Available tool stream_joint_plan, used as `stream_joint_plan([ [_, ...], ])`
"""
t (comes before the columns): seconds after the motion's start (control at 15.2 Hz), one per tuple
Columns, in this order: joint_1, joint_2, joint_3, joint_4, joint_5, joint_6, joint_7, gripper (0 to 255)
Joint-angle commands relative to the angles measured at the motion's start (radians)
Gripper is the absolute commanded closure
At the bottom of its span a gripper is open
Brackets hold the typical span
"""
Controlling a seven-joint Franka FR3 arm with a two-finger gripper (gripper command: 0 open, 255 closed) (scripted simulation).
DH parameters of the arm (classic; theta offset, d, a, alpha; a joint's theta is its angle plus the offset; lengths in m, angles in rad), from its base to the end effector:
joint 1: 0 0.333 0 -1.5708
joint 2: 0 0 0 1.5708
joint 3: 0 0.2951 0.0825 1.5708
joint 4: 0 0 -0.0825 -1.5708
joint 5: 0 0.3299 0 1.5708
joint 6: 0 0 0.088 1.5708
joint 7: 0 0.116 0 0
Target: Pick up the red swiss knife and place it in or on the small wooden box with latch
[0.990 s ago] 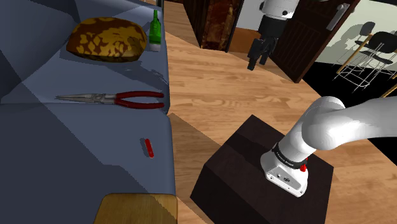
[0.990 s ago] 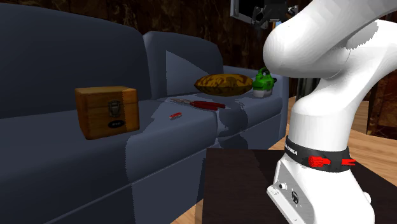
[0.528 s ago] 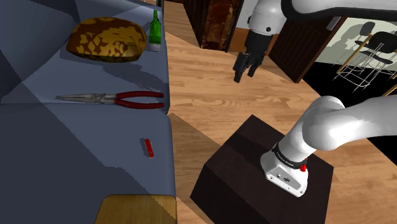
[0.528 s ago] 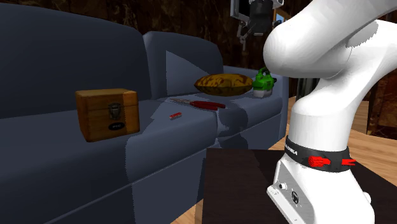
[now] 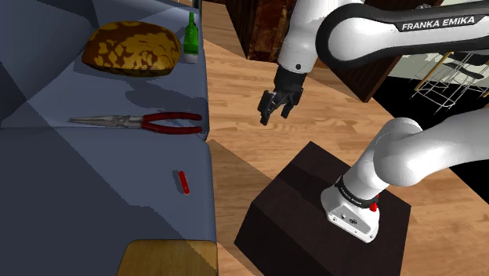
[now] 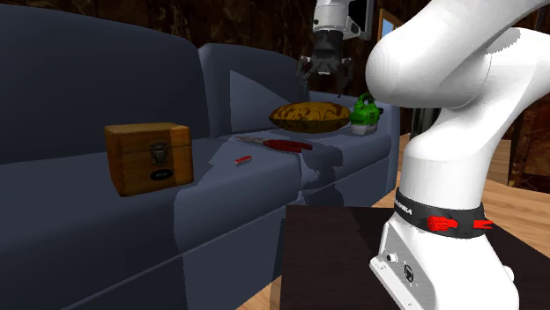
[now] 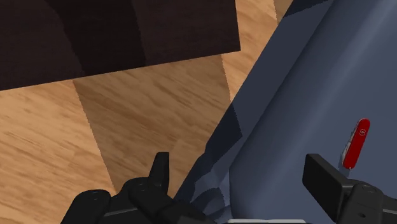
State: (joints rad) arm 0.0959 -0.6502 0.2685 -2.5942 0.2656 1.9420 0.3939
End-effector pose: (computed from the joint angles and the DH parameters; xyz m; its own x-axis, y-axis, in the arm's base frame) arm 0.2880 0.1341 0.4504 0.9827 -0.1794 -0.0468 -0.1824 -0.9806 -0.0722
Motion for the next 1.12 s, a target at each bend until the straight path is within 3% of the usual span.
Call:
stream_joint_plan([
  [0.0,0.007,0.053,0.039,-0.003,0.027,0.075,0.042,0],
  [0.33,0.017,0.205,0.142,0.015,0.068,0.252,0.153,0],
  [0.59,0.009,0.352,0.224,0.057,0.059,0.39,0.256,0],
  [0.86,-0.01,0.518,0.299,0.122,-0.013,0.518,0.39,0],
  [1.06,-0.018,0.653,0.336,0.186,-0.122,0.6,0.523,0],
])
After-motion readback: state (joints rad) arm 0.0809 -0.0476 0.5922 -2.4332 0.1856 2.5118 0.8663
